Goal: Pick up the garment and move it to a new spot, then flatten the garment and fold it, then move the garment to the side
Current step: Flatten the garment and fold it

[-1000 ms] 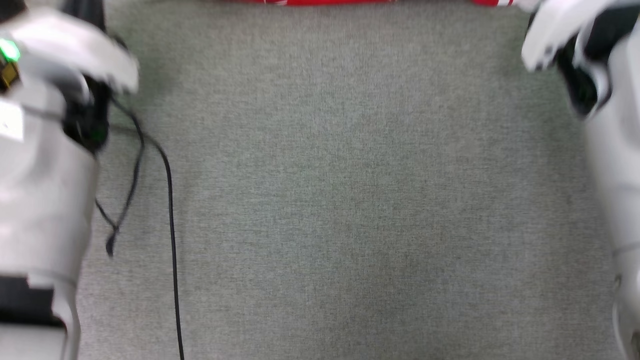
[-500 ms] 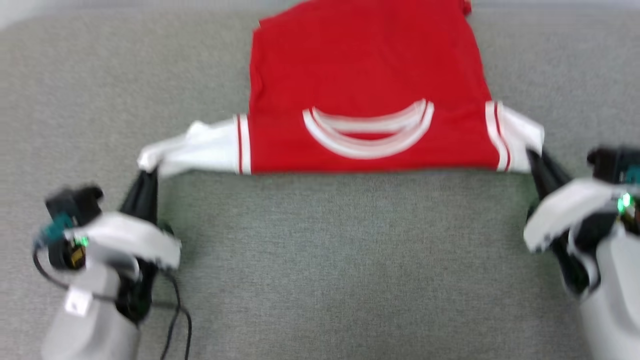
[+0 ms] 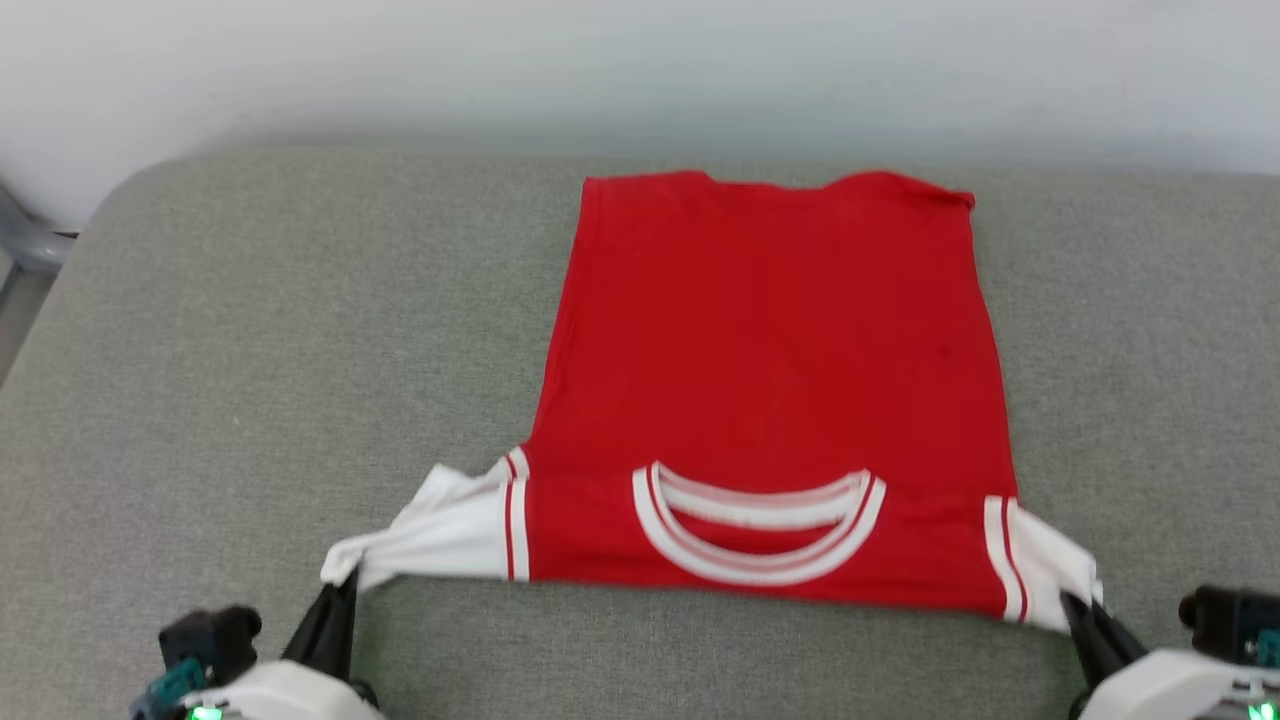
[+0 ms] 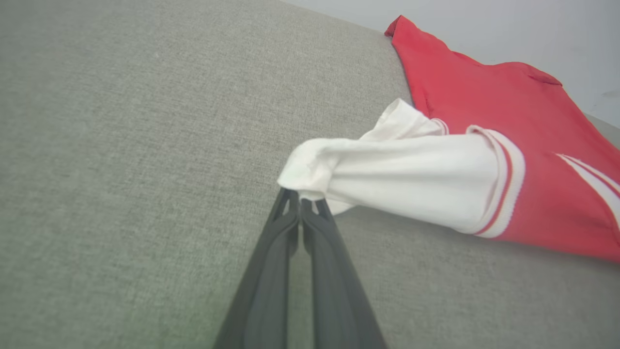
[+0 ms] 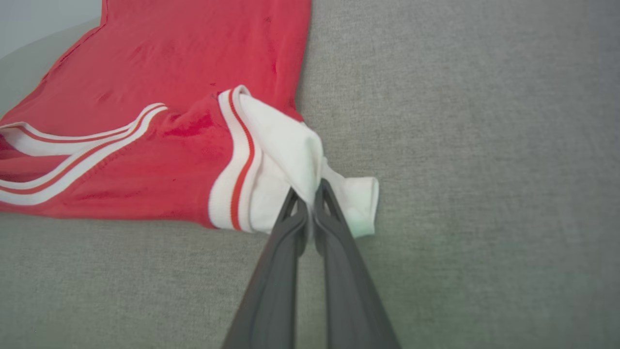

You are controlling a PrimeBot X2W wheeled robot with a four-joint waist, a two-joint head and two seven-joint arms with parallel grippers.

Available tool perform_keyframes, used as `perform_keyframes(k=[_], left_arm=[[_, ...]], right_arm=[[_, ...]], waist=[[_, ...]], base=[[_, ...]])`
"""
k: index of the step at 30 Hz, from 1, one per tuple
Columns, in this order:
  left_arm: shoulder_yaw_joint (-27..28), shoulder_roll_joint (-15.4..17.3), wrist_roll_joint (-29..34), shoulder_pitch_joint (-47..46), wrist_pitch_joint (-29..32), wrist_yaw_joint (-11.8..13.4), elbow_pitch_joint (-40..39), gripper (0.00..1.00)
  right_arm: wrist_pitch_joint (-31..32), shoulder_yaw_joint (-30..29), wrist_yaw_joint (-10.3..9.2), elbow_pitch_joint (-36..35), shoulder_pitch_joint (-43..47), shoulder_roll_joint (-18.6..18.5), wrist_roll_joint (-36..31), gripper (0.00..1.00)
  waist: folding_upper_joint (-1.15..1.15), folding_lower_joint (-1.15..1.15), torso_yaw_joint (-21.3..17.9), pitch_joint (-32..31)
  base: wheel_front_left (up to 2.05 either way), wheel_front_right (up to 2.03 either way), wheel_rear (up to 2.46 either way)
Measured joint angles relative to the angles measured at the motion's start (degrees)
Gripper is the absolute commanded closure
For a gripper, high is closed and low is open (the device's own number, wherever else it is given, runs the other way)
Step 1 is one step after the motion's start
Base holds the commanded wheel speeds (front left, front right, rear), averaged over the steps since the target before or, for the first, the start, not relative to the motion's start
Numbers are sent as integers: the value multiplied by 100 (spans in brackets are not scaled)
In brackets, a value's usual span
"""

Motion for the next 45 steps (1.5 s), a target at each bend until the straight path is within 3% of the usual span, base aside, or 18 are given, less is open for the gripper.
perform_keyframes(k=[9, 11, 12, 14, 22, 28, 34, 39, 45], left_arm=[[-10, 15, -33, 948, 104, 305, -600, 100], [-48, 11, -23, 1038, 140, 344, -745, 100], [-75, 12, -12, 1056, 155, 349, -827, 100], [-129, 11, 29, 1060, 199, 374, -978, 100], [-287, -51, 144, 984, 246, 471, -1429, 100], [-327, -88, 269, 696, 144, 501, -1768, 100], [-433, -186, 400, 277, 53, 447, -2018, 100], [-530, -326, 467, -108, -10, 341, -2071, 100], [-558, -453, 565, -520, -82, 168, -2048, 100]], right_arm=[[308, -178, 1, -304, 1088, 178, -133, 100], [343, -180, 1, -321, 1133, 179, -219, 53], [359, -163, 1, -339, 1132, 180, -254, 18], [338, -103, 0, -370, 1113, 180, -268, 0], [-458, -455, -3, -489, 345, 179, -278, 0], [-548, -745, -3, 103, -1048, 126, -492, 0], [102, -810, -3, 1240, -2610, -282, -478, 0], [1128, -927, -3, 2132, -3893, -694, -541, 0], [2239, -925, -3, 2821, -5136, -853, -883, 0]], waist=[[0, 0, 57, -339], [0, 1, 70, -368], [0, 0, 78, -375], [0, 1, 95, -384], [0, 1, 177, -259], [0, 2, 228, 88], [0, 3, 366, 580], [0, 3, 567, 971], [0, 4, 816, 1447]], base=[[0, 0, 0], [0, 0, 0], [0, 0, 0], [0, 0, 0], [0, 0, 0], [0, 0, 0], [0, 0, 0], [0, 0, 0], [0, 0, 0]])
